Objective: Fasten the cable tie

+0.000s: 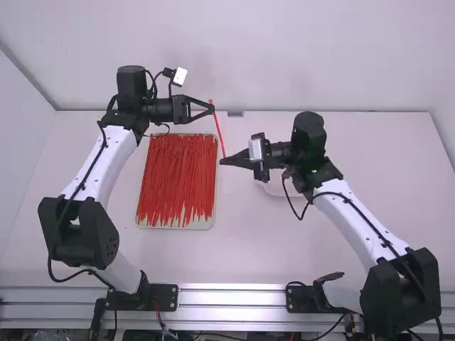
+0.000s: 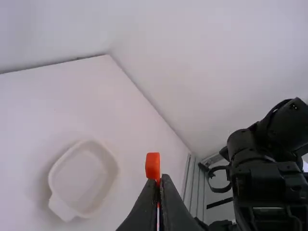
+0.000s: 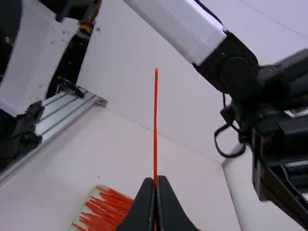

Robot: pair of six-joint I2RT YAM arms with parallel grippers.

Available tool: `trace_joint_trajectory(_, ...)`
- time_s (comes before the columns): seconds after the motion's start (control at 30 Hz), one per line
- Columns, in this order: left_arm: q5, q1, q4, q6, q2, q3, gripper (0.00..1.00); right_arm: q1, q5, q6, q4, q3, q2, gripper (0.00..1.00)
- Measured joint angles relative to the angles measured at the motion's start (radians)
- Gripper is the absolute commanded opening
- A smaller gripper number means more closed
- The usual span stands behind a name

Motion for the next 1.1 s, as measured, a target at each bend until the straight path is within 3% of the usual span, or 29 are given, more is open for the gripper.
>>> trace_joint_trajectory(0.2, 0.001, 0.000, -0.031, 0.134, 0.000, 0.000, 0.02, 0.000, -0.082, -0.035, 0.015, 0.000, 0.024, 0.00)
trace_joint_trajectory(0.33, 0.000, 0.000, -0.059, 0.235, 0.000, 0.000, 0.02, -0.001, -0.082, 0.057, 0.119, 0.000, 0.068, 0.00)
trace_joint_trajectory(0.53, 0.000, 0.000, -0.049, 0.364, 0.000, 0.000, 0.02, 0.006, 0.061, 0.497, 0.477, 0.002, 0.172, 0.00)
trace_joint_trajectory(0.67, -0.004, 0.000, -0.050, 0.447, 0.000, -0.001, 0.02, 0.008, 0.146, 0.765, 0.604, 0.002, 0.223, 0.00)
trace_joint_trajectory(1.1, -0.007, 0.000, -0.038, 0.830, 0.000, -0.057, 0.02, 0.008, 0.195, 1.321, 0.627, 0.002, 0.256, 0.00)
